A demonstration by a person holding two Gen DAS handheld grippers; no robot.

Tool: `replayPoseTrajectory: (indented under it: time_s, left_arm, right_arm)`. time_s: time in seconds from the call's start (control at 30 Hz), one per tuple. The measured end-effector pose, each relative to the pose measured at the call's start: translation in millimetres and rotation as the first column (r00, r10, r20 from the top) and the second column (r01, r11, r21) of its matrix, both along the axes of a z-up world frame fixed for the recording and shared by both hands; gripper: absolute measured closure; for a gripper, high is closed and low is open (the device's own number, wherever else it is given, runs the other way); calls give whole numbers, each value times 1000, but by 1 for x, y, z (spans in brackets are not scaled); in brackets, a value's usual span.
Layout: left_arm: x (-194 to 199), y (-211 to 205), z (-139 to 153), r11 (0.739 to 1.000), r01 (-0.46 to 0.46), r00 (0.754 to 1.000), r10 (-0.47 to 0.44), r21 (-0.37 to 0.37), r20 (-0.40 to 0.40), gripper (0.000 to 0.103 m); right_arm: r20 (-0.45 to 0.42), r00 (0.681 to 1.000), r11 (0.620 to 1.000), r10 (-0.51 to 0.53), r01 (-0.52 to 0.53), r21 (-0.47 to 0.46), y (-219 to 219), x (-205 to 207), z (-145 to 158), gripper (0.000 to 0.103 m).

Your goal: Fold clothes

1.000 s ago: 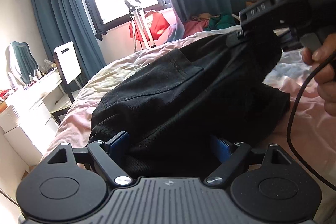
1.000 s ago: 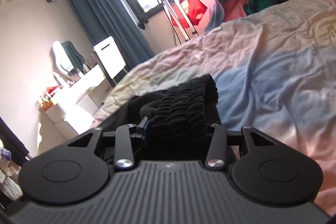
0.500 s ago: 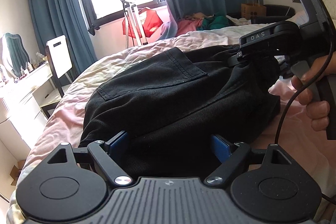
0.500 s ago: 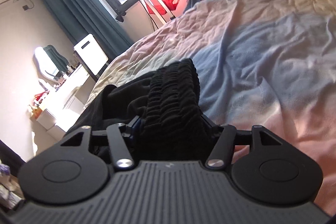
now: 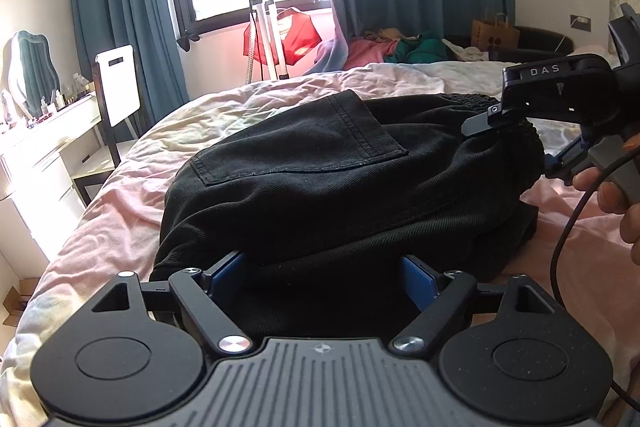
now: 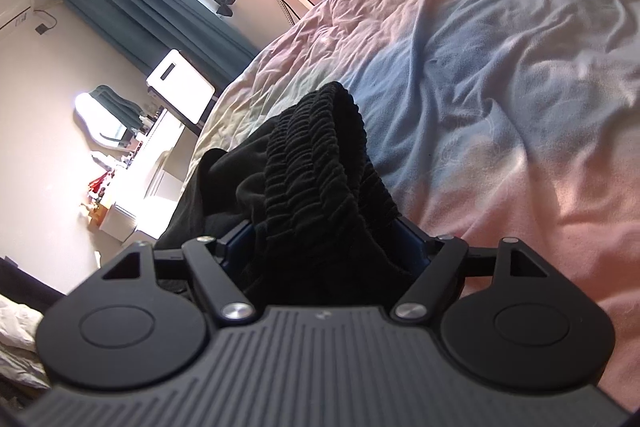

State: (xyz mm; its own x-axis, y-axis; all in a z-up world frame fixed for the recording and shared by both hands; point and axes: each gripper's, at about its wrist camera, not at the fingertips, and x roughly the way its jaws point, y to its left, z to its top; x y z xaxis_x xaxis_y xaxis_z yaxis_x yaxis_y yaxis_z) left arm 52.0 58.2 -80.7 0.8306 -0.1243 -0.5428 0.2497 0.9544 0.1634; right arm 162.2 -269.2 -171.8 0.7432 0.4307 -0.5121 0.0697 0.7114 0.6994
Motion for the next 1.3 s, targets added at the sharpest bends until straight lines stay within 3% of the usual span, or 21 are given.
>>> replayPoseTrajectory:
  time_s: [0.1,0.13,0.17,0.3,0.43,0.5,0.7,0.8,0.83,0.87,0.9,1.0,1.13,1.2,1.3]
  left_arm:
    - [1,1,2,1000,-10,1000,10,-18,-6,19]
    - [1,1,2,1000,-14,1000,14,-25,-8,19]
    - [2,2,3,999,-19,1000,19,-33,-10,19]
    - [3,2,4,998,-30,999,30,-52,-16,19]
    - [5,2,4,997,-37,999,35,-68,-21,19]
    - [5,3,5,996,-40,999,38,-81,-23,19]
    - [7,10,10,989,-62,998,58,-138,-33,22]
    - [7,16,16,984,-63,998,59,-170,-29,21]
    - [8,19,19,982,-56,998,52,-180,-26,21]
    - [8,23,23,981,-49,999,46,-190,-23,21]
    - [9,30,29,973,-48,999,45,-225,-17,21]
    - [10,64,46,925,-76,997,75,-373,-15,19]
    - [19,116,53,821,-168,986,152,-545,-74,11]
    - [38,135,48,794,-181,981,103,-581,-166,11]
    - [58,148,45,788,-202,974,98,-581,-206,11]
  right_arm:
    - [-29,999,1000,-19,19,4,-7,-8,4,25]
    - [-38,999,1000,-29,29,2,-9,-11,5,22]
    - [-48,998,999,-47,47,3,-11,-14,5,13]
    - [-75,996,998,-47,49,28,-15,-18,-1,11]
    - [-128,992,988,25,-6,151,-9,-7,-23,11]
    - [-105,994,987,36,-19,160,-3,-2,-26,0]
    - [-36,997,981,68,-60,183,14,14,-33,0]
    - [45,994,978,96,-103,184,19,10,-22,0]
    - [67,993,977,102,-112,179,20,8,-18,1]
    - [76,992,980,105,-116,162,22,6,-15,12]
    - [57,993,987,102,-108,118,24,7,-15,24]
    - [3,997,996,77,-77,32,27,5,-18,39]
    - [12,997,996,76,-75,-46,35,0,-7,44]
    - [13,997,995,71,-70,-74,38,-2,-3,46]
    - [12,998,993,67,-65,-97,40,-4,-2,47]
